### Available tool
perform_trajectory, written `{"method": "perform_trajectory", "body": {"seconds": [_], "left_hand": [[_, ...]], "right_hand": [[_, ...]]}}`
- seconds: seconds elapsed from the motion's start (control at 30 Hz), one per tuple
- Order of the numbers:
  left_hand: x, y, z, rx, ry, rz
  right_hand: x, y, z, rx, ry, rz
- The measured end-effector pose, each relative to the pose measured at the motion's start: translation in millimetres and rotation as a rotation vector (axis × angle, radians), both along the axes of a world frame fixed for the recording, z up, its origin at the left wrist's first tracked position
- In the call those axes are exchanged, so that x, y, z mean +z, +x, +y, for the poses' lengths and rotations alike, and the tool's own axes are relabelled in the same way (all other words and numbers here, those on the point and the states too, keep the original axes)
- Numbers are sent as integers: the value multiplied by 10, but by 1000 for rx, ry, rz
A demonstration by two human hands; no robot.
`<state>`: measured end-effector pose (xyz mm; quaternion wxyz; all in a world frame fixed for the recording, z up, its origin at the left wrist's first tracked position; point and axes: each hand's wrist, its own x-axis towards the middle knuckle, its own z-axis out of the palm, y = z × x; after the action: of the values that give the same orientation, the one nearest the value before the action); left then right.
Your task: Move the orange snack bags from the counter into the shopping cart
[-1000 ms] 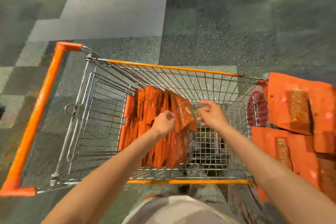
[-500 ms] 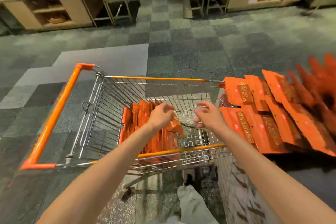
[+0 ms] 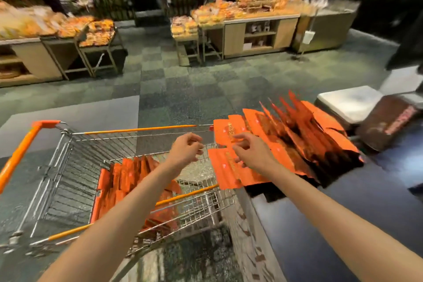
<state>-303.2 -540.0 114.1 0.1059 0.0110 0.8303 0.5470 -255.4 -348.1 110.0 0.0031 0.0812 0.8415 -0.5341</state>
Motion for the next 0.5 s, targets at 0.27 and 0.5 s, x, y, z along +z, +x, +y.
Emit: {"method": "perform_trajectory", "body": {"seconds": [0.27,0.5], "left_hand": [[135,319,1166,-205,35,9],[229,304,2020,-376,18,26]], "right_hand": [[258,683,1071,-208,72,60],[318,1117,1752,-347,86,70]]}}
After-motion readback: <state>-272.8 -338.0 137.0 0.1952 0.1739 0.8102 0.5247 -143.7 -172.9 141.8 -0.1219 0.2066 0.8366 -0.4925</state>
